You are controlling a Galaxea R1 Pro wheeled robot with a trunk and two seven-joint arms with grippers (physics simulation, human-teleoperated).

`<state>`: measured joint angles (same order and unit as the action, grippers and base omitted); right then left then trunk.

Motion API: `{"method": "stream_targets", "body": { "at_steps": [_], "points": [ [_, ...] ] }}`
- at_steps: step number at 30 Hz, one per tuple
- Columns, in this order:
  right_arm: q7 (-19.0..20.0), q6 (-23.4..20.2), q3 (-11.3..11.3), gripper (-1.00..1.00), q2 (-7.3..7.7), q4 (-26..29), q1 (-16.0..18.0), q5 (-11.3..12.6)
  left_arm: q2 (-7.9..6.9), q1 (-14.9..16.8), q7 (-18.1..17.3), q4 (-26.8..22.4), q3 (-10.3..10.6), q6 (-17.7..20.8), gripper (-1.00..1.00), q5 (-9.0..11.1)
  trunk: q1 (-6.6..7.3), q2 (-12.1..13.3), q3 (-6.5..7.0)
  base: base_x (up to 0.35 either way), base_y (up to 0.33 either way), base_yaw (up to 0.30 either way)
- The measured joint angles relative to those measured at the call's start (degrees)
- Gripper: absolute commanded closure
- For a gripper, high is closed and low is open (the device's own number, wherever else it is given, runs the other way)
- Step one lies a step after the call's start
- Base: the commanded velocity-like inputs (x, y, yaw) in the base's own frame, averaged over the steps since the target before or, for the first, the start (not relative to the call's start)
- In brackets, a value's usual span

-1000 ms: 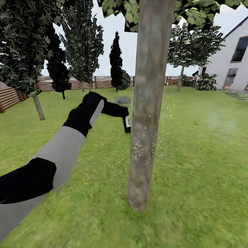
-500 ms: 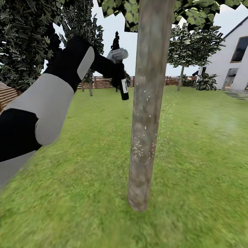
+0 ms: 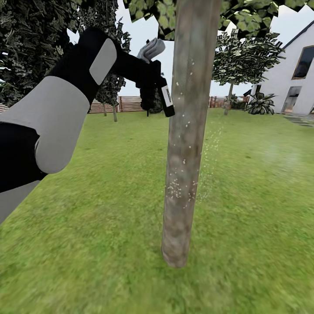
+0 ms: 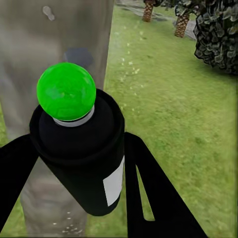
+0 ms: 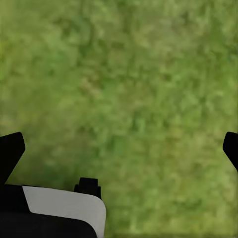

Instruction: In the garden, pick up the pesticide atomizer on the floor and spray pesticide onto both trees until each tree trunk is fully covered.

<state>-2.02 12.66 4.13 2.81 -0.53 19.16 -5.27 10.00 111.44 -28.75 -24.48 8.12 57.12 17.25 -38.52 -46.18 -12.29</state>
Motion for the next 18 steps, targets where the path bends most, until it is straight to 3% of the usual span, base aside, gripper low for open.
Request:
{"method": "stream_targets", "body": {
  "at_steps": [7, 14, 15, 16, 17, 18],
  "points": [
    [0.00, 0.00, 0.00, -1.00, 0.00, 0.00, 0.00, 0.00, 0.00, 0.00, 0.10, 7.90, 0.18, -0.25, 1.00, -0.24, 0.00, 0.00, 0.00, 0.000, 0.000, 0.000],
    [0.00, 0.00, 0.00, -1.00, 0.00, 0.00, 0.00, 0.00, 0.00, 0.01, -0.01, 8.95, 0.37, -0.53, 1.00, -0.06, 0.00, 0.00, 0.00, 0.000, 0.000, 0.000],
    [0.00, 0.00, 0.00, -1.00, 0.00, 0.00, 0.00, 0.00, 0.00, 0.01, 0.07, 8.72, 1.65, -0.67, 1.00, -0.23, 0.00, 0.00, 0.00, 0.000, 0.000, 0.000],
    [0.00, 0.00, 0.00, -1.00, 0.00, 0.00, 0.00, 0.00, 0.00, 0.00, 0.11, 8.44, 4.74, -0.75, 1.00, -0.41, 0.00, 0.00, 0.00, 0.000, 0.000, 0.000],
    [0.00, 0.00, 0.00, -1.00, 0.02, 0.00, 0.00, 0.00, 0.00, 0.02, 0.12, 7.01, 9.51, -0.73, 1.00, -0.38, 0.00, -0.01, 0.00, 0.000, 0.000, 0.000],
    [0.00, 0.00, 0.00, -1.00, 0.01, 0.00, 0.00, 0.00, 0.00, 0.01, 0.08, 5.87, 12.96, -0.65, 1.00, -0.20, 0.00, 0.00, 0.00, 0.000, 0.000, 0.000]
  ]
}}
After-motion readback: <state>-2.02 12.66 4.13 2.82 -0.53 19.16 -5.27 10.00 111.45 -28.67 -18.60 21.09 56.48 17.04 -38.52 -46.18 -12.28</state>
